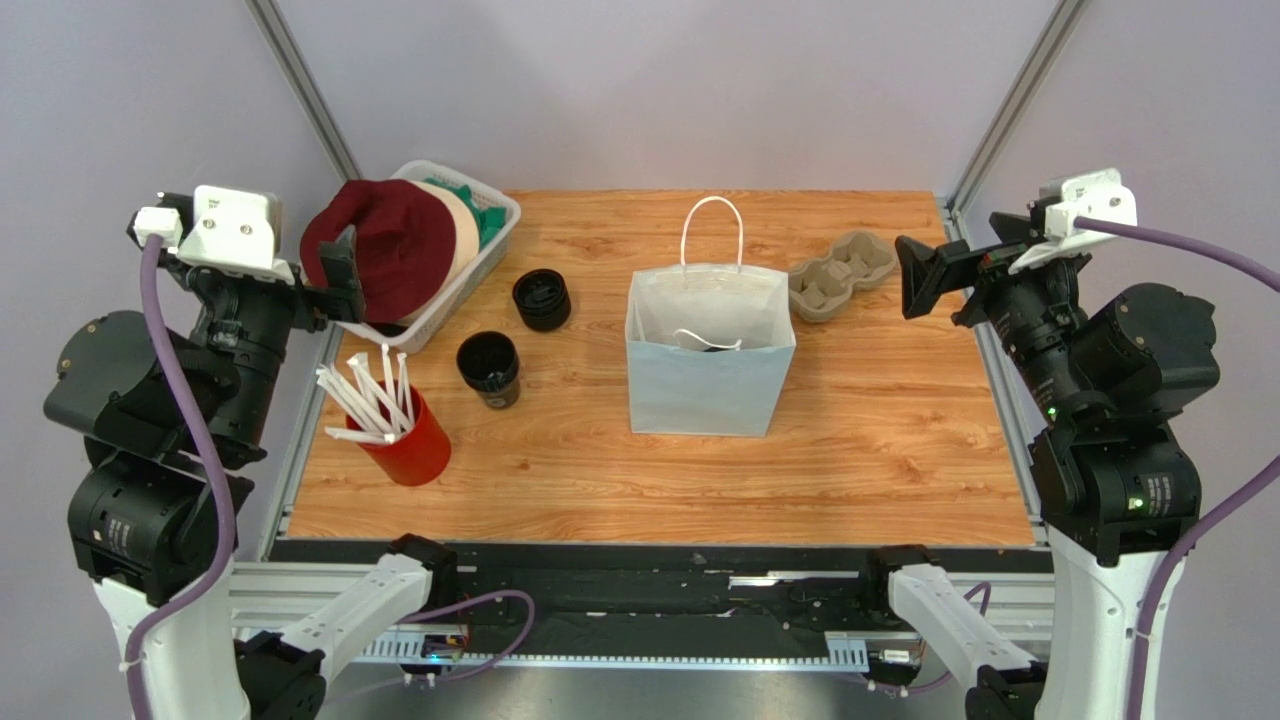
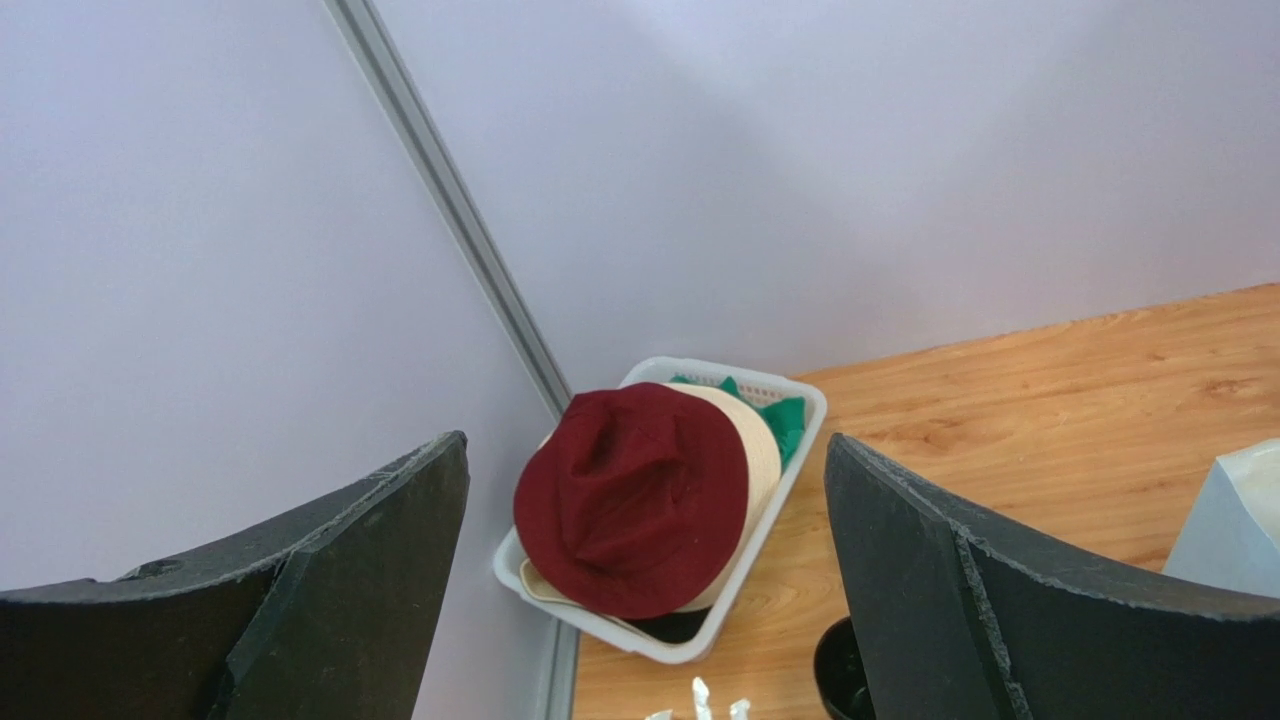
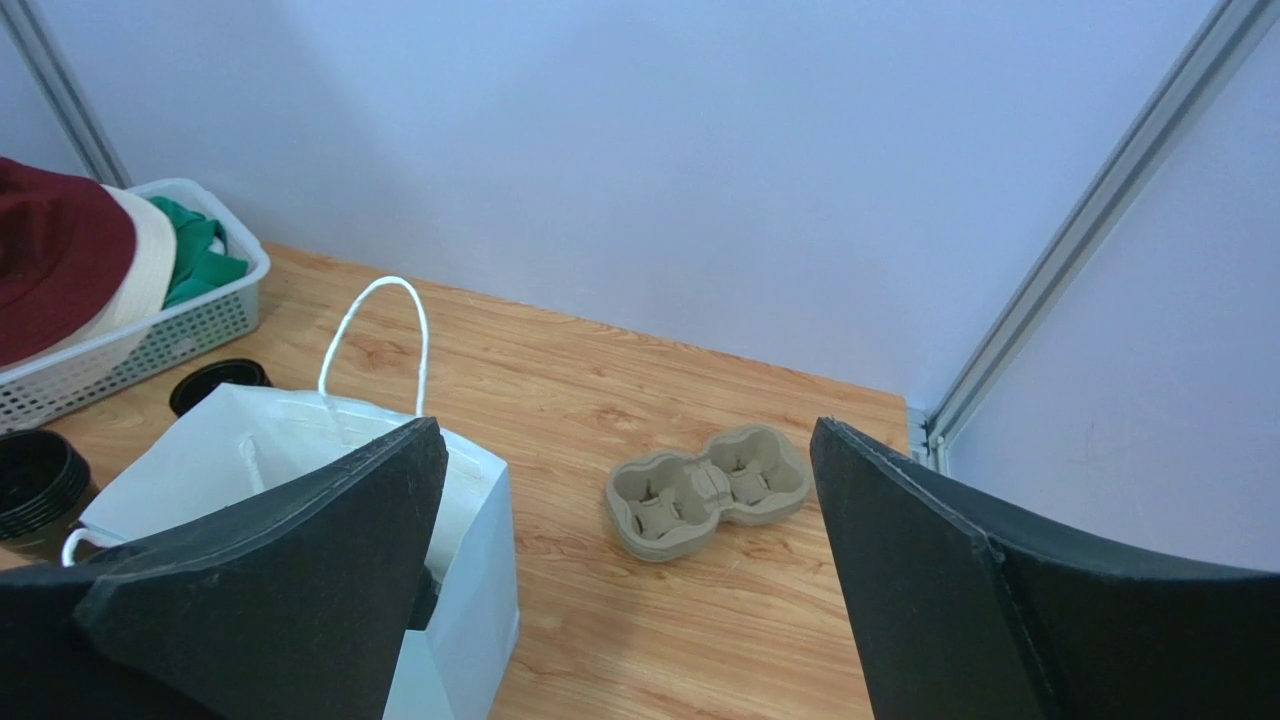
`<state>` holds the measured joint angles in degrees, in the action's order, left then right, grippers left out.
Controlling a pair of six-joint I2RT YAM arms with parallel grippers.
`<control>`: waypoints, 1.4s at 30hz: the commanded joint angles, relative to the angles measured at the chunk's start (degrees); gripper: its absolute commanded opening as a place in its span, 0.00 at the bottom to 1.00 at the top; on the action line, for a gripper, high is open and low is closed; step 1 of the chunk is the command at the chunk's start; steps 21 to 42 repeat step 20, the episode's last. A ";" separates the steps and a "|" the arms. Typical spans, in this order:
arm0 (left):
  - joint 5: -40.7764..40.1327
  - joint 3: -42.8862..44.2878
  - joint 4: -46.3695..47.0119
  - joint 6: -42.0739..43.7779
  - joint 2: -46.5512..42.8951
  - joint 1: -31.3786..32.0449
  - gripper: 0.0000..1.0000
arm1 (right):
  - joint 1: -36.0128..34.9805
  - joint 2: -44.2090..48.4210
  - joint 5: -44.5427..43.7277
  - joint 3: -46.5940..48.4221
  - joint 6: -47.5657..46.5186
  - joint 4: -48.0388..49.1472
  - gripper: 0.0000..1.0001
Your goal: Pack the takeout coffee
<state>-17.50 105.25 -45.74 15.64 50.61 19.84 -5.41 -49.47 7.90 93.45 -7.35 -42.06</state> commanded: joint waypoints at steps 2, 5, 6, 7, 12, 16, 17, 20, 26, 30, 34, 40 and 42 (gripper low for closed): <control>6.66 1.36 -4.01 -4.73 3.09 -3.82 0.96 | 0.22 -0.54 -3.86 -0.55 0.59 2.69 0.99; 9.31 -1.44 -3.40 -6.23 2.74 -5.50 0.96 | 0.22 -0.45 -5.26 -0.81 0.41 2.78 0.99; 9.67 -2.15 -3.13 -6.50 2.39 -5.86 0.96 | 0.22 -0.45 -5.70 -0.81 0.32 2.78 0.99; 10.02 -2.59 -2.61 -6.67 2.21 -6.21 0.96 | 0.22 -0.45 -6.05 -0.81 0.24 2.78 0.99; 12.40 -2.69 -3.13 -7.55 1.07 -7.35 0.97 | 0.22 -0.54 -6.76 -0.55 0.06 2.78 0.98; 13.37 -2.42 -3.66 -7.90 0.98 -7.53 0.97 | 0.22 -0.71 -6.23 -0.46 0.41 2.78 0.98; 13.45 -2.68 -3.66 -8.08 0.98 -7.62 0.96 | 0.22 -0.71 -6.06 -0.37 0.59 2.78 0.97; 14.24 -3.38 -3.48 -8.25 0.63 -7.71 0.96 | 0.22 -0.62 -5.44 -0.20 0.68 2.69 0.98; 14.24 -3.38 -3.48 -8.25 0.63 -7.71 0.96 | 0.22 -0.62 -5.44 -0.20 0.68 2.69 0.98; 14.24 -3.38 -3.48 -8.25 0.63 -7.71 0.96 | 0.22 -0.62 -5.44 -0.20 0.68 2.69 0.98; 14.24 -3.38 -3.48 -8.25 0.63 -7.71 0.96 | 0.22 -0.62 -5.44 -0.20 0.68 2.69 0.98; 14.24 -3.38 -3.48 -8.25 0.63 -7.71 0.96 | 0.22 -0.62 -5.44 -0.20 0.68 2.69 0.98; 14.24 -3.38 -3.48 -8.25 0.63 -7.71 0.96 | 0.22 -0.62 -5.44 -0.20 0.68 2.69 0.98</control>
